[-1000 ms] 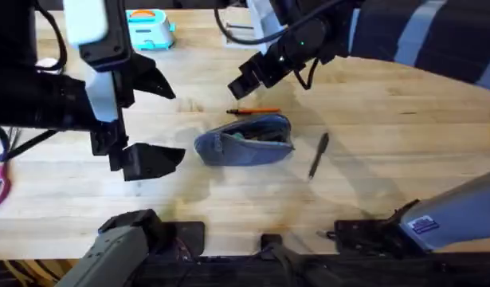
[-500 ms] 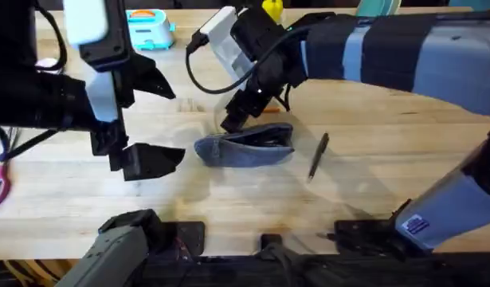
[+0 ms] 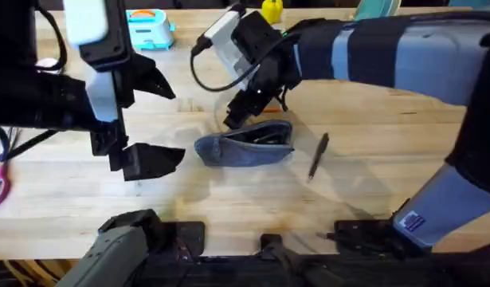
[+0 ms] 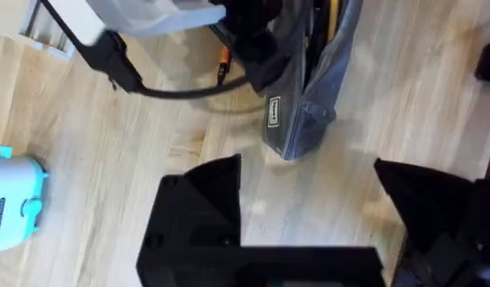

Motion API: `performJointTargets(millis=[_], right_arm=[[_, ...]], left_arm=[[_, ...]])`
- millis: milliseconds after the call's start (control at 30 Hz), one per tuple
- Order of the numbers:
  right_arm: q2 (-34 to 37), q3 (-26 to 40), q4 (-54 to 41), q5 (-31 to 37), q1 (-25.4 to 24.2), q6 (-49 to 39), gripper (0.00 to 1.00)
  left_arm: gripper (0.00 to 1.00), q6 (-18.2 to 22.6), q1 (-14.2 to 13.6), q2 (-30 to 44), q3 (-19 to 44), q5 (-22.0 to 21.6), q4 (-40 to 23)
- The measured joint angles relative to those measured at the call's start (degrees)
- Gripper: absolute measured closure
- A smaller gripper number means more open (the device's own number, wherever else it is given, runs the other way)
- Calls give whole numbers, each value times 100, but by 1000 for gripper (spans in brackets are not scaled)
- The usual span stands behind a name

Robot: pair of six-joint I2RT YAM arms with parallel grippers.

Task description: Unzip the bag, pick up the pens from the table one at a time and place them inside, then zip the bag closed.

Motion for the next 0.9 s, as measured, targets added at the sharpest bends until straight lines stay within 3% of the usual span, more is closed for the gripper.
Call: performJointTargets(millis=[200,467,567,667,800,900], right_arm=[[7,46,-261,25,-295,42,5],[143,244,-541,232,-221,-354,29],[157,256,-522,221,-199,-420,173],[175,275,-503,223,-176,-469,427],[190,288,-460,336,-171,-499,845],[192,308,-440,374,-188,-492,959]], left_arm=[[7,0,0,0,0,2,0],[8,-2,0,-2,0,0,0],[8,-1,0,0,0,2,0],[8,-1,0,0,0,0,0],[8,-1,0,0,0,0,0],[7,-1,0,-1,0,0,0]])
